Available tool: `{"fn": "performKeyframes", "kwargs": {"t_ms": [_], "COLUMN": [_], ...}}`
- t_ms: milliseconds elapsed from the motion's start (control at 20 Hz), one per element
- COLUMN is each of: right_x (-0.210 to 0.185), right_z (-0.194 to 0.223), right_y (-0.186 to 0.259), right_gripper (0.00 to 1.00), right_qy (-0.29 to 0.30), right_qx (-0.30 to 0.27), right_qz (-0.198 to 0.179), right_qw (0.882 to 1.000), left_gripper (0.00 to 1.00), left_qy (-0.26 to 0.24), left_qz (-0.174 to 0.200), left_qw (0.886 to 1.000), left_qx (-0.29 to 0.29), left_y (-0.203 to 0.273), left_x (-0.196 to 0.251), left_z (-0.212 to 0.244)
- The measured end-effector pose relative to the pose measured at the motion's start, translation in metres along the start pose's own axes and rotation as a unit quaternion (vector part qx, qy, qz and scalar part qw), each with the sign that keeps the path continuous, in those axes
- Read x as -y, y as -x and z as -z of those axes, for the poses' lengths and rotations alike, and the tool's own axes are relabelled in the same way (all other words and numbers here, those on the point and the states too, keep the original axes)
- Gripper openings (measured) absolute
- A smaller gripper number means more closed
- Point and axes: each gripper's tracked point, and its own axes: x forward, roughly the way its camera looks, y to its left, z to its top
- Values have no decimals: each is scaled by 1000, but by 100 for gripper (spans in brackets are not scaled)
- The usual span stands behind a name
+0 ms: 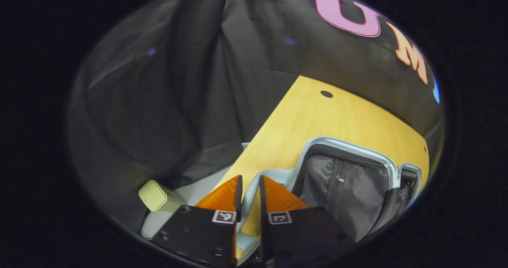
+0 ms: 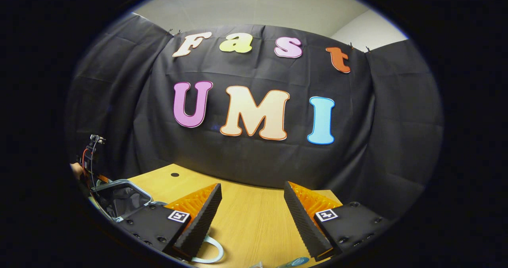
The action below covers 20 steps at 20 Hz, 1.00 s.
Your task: First open the suitcase, pack the skin care products into it, and then close the suitcase.
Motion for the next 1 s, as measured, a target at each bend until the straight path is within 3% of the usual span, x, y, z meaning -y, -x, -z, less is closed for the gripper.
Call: {"fn": "performKeyframes", "kwargs": {"t_ms": [200,300,500,1000], "right_x": [14,25,49,120], "right_z": [-12,-14,-18,-21], "right_y": [7,12,22,34], "right_gripper": [99,99,99,98], "right_qy": [-2,-9,-18,-43], "right_qx": [28,37,47,63], "right_qz": [-4,-7,-18,-17], "right_qw": [1000,999,999,997], "left_gripper": [99,95,95,94], "left_qy": [14,5,-19,-49], "left_qz": [-8,-23,-22,80], "left_qw": [995,988,977,952], "left_qx": [95,152,210,292], "left_y": [43,77,143,250], "left_x": [12,21,68,240], "left_z": [-34,-57,-65,-68]}}
